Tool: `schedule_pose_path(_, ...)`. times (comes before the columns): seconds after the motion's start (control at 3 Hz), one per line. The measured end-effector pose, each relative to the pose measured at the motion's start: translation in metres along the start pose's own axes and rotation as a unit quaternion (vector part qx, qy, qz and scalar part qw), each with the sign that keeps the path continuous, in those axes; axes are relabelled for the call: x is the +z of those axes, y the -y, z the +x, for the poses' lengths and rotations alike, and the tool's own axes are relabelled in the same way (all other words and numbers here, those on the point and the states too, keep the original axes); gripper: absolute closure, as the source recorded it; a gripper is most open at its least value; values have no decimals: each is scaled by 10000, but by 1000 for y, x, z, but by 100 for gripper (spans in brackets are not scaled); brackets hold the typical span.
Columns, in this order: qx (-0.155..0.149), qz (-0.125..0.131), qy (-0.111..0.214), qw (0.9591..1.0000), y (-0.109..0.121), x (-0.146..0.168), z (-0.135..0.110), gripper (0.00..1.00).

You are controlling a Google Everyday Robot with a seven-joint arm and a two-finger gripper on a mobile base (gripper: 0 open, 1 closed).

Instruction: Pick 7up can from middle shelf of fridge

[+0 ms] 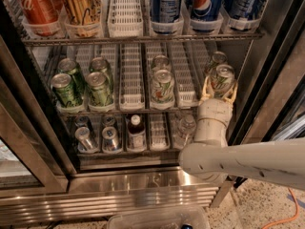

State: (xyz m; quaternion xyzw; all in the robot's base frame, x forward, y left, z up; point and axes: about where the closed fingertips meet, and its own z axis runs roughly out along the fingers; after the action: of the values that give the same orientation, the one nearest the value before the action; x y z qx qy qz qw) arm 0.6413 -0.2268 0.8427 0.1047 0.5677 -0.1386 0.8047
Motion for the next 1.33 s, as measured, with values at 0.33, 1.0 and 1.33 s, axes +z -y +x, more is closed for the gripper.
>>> schedule_pose_path(0.33,255,-98,61,9996,-3,-6,-16,100)
schedule_pose_path(1.0,709,-238,287,9968,-2,-20,-58,100)
schedule_pose_path(1.33,881,-332,336,9950,2,-26,-73,100)
